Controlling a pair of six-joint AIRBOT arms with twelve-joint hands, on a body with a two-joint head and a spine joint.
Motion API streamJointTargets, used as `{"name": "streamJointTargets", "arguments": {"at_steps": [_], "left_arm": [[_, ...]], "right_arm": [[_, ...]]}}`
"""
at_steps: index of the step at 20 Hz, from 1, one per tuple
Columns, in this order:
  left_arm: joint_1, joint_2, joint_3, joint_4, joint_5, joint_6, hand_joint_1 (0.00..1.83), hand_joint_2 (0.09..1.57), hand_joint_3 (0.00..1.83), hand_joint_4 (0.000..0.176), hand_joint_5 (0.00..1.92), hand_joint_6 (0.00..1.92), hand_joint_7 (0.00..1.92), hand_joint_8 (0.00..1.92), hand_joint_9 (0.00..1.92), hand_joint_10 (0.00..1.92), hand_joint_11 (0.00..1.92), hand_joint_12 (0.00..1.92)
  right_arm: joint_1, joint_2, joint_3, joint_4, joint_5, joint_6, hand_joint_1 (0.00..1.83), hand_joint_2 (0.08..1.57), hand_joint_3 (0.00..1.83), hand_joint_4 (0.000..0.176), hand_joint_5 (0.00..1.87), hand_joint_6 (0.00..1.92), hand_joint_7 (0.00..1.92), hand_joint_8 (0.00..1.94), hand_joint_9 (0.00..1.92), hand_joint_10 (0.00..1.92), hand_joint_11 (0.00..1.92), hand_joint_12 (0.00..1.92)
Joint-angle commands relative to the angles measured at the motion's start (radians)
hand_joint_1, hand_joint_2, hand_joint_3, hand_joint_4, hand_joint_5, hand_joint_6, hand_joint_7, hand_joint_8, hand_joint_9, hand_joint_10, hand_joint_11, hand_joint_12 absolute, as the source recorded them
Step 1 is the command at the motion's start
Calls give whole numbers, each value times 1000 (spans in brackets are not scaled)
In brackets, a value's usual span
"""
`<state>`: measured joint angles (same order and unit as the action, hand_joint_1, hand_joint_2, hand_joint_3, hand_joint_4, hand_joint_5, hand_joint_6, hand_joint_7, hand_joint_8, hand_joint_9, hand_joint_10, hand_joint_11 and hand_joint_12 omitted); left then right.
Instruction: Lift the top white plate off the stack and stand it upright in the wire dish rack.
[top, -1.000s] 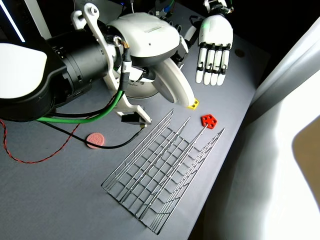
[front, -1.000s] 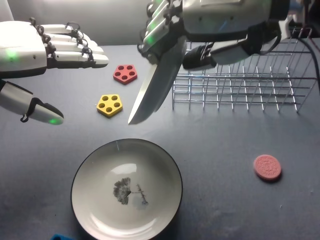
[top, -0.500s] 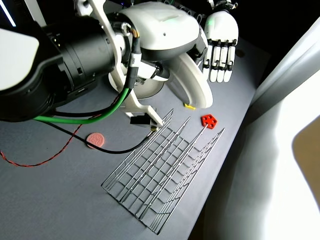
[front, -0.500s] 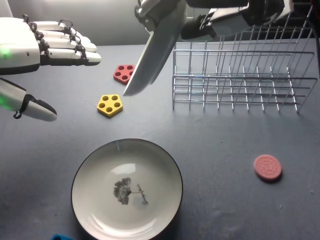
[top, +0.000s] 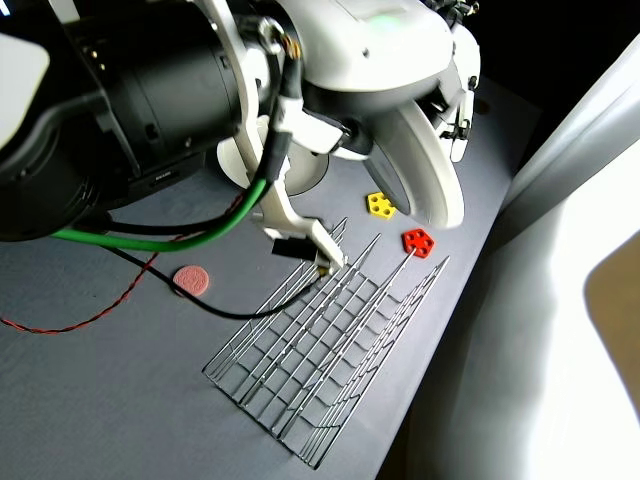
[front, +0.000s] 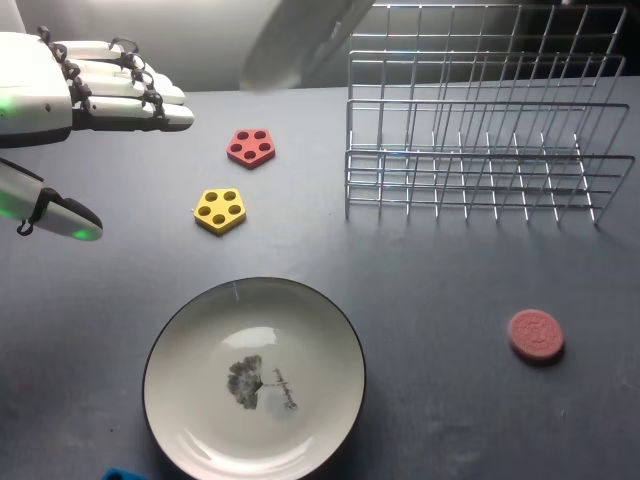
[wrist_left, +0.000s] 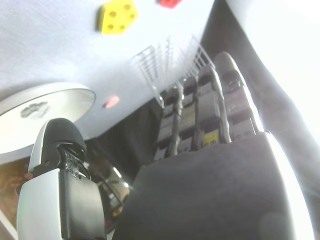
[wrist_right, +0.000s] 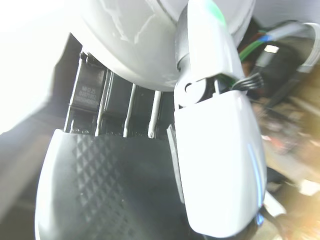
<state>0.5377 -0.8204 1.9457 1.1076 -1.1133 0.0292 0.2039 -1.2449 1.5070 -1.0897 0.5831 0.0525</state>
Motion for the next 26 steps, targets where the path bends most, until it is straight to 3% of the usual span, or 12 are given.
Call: {"name": "streamJointTargets", "arguments": {"at_steps": [1,11,13,21,25,26], "left_arm": [[-29,6,3,-80,-49,4,367,1052,3,0,99,2,99,2,118,2,0,458],[-36,6,2,-80,-48,4,334,1039,0,0,104,6,117,6,143,5,0,537],[-38,6,1,-80,-44,4,346,1044,0,0,94,0,88,0,101,1,0,464],[-39,6,-2,-80,-40,3,395,1053,1,0,115,8,133,12,147,12,0,496],[-39,7,-7,-77,-39,3,479,1037,0,0,172,8,162,5,159,5,0,532],[-40,7,-7,-76,-39,3,408,1059,3,0,174,4,149,1,137,2,0,469]], "right_arm": [[20,13,3,78,23,-3,1481,1148,0,0,759,1261,895,847,917,1002,736,1619],[32,9,-11,90,-14,-6,1483,1141,0,0,756,1249,911,826,931,980,768,1589],[44,1,-17,89,-7,-12,1483,1144,0,0,752,1252,916,832,921,991,752,1604],[104,-6,-10,71,-12,-3,1481,1156,0,0,711,1298,871,895,908,1016,746,1616],[111,-6,-3,71,-63,8,1484,1135,0,0,742,1231,908,855,955,942,803,1552],[111,-6,0,71,-88,15,1485,1131,0,0,753,1218,917,827,966,931,811,1549]]}}
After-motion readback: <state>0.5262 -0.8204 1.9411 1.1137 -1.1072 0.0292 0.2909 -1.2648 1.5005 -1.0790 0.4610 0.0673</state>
